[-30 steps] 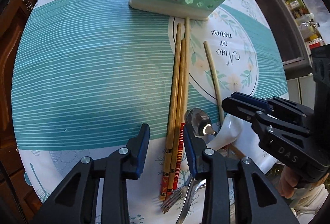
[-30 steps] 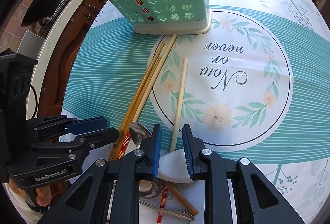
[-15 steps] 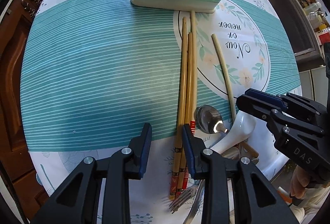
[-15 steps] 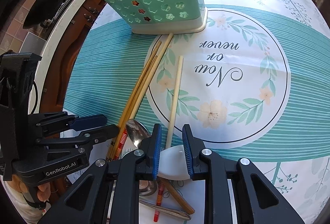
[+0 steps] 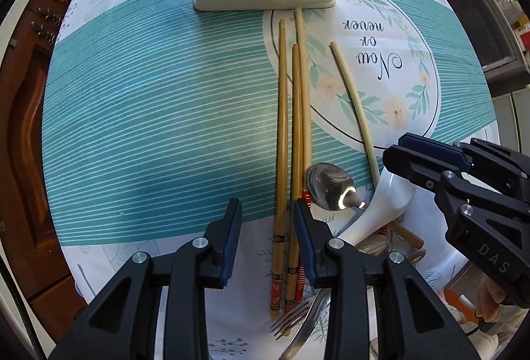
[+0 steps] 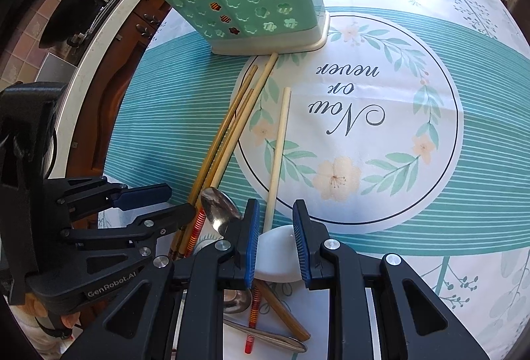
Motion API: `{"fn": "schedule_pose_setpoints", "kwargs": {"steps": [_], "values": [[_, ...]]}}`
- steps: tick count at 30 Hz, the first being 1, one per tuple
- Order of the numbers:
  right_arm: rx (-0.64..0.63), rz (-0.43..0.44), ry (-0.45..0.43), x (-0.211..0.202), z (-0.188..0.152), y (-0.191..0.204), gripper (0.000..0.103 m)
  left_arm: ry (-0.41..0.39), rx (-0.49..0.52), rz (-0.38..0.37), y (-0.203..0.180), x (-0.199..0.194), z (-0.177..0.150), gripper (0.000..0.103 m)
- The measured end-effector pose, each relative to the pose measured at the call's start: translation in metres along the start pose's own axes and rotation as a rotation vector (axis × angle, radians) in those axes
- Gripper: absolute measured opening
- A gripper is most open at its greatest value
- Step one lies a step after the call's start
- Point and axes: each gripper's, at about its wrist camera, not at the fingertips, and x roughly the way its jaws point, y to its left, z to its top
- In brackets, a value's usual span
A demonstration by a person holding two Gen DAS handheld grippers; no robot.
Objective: Organize utensils
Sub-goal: 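Lower the left gripper onto a red-banded bamboo chopstick and close on it, then grasp a plain bamboo chopstick with the right gripper while the left gripper holds its own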
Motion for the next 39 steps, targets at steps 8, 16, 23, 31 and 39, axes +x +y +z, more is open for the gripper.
{"fn": "schedule_pose_setpoints", "kwargs": {"steps": [8, 16, 23, 31, 39], "values": [[0.001, 0.002, -0.01, -0.005, -0.003, -0.003, 0.022, -0.003, -0.019, 0.018, 0.004, 0.001, 0.002, 0.028], [-0.022, 0.007, -0.009, -0.009, -0.005, 0.004, 0.022, 0.005, 0.03, 0.11, -0.016, 0.003, 0.002, 0.021], [-0.01, 0.065, 0.016, -0.018, 0.002, 0.019, 0.022, 0.03, -0.037, 0.102, 0.007, 0.001, -0.004, 0.005], [0.069, 0.139, 0.139, 0.0, 0.014, 0.054, 0.022, 0.038, -0.097, 0.075, 0.034, 0.003, -0.018, 0.004], [0.145, 0.07, 0.214, 0.03, 0.015, 0.062, 0.02, 0.023, -0.122, 0.021, 0.052, 0.006, -0.039, 0.004]]}}
